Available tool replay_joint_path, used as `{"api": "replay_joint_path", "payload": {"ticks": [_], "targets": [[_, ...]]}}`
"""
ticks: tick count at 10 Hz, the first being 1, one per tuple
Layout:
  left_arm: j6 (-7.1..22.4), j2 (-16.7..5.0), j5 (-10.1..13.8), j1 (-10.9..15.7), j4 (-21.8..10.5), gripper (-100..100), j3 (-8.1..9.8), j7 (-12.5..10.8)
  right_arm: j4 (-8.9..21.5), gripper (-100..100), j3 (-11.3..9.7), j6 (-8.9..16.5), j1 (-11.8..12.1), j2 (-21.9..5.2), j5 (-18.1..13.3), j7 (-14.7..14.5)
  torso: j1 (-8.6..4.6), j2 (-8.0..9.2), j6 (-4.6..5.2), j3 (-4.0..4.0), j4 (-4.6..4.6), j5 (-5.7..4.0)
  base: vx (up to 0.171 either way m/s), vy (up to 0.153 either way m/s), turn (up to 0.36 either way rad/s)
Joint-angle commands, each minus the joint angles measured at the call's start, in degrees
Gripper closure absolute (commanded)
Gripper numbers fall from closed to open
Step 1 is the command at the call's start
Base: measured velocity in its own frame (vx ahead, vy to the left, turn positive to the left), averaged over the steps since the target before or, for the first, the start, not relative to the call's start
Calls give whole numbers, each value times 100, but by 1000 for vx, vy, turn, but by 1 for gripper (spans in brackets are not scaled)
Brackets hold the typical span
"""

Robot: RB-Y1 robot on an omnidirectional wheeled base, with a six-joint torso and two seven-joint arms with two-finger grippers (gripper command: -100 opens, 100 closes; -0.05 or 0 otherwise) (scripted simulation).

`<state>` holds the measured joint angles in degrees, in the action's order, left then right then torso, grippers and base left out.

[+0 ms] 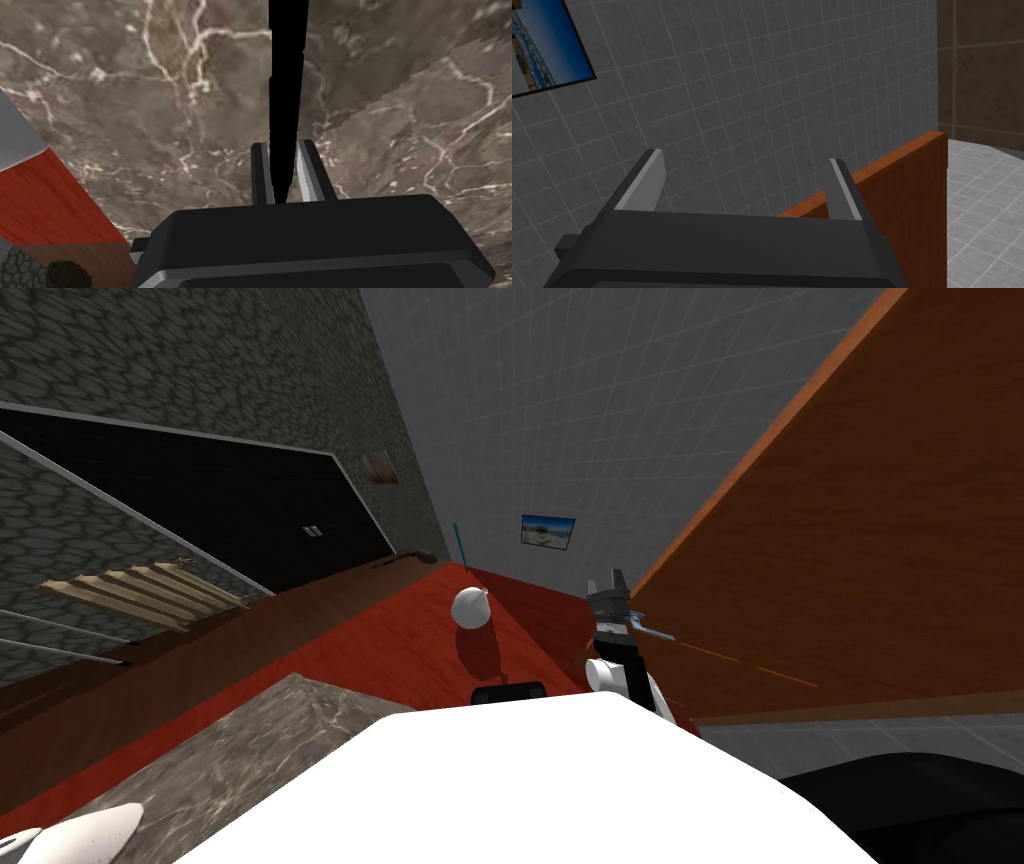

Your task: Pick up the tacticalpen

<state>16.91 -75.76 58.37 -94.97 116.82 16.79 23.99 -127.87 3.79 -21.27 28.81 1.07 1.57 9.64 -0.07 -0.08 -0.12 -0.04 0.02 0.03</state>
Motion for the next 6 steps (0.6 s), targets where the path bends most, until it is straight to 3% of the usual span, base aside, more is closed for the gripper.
{"api": "replay_joint_path", "payload": {"ticks": [1,2,3,4,6], "targets": [[0,0,0,0,0,100,0,0,0,0,0,0,0,0,0,0,0,0,0,0,0,0,0,0,0],[0,0,0,0,0,100,0,0,0,0,0,0,0,0,0,0,0,1,0,0,0,0,0,0,0],[0,0,0,0,0,0,0,1,0,0,0,0,0,0,0,0,0,1,0,1,0,0,0,0,0],[40,149,41,-230,139,100,184,-55,0,0,0,0,0,0,0,0,0,1,0,1,0,0,-40,9,-225],[108,325,55,-496,321,100,408,-112,0,0,0,0,-1,0,0,0,3,19,6,11,5,-1,-72,9,-212]]}}
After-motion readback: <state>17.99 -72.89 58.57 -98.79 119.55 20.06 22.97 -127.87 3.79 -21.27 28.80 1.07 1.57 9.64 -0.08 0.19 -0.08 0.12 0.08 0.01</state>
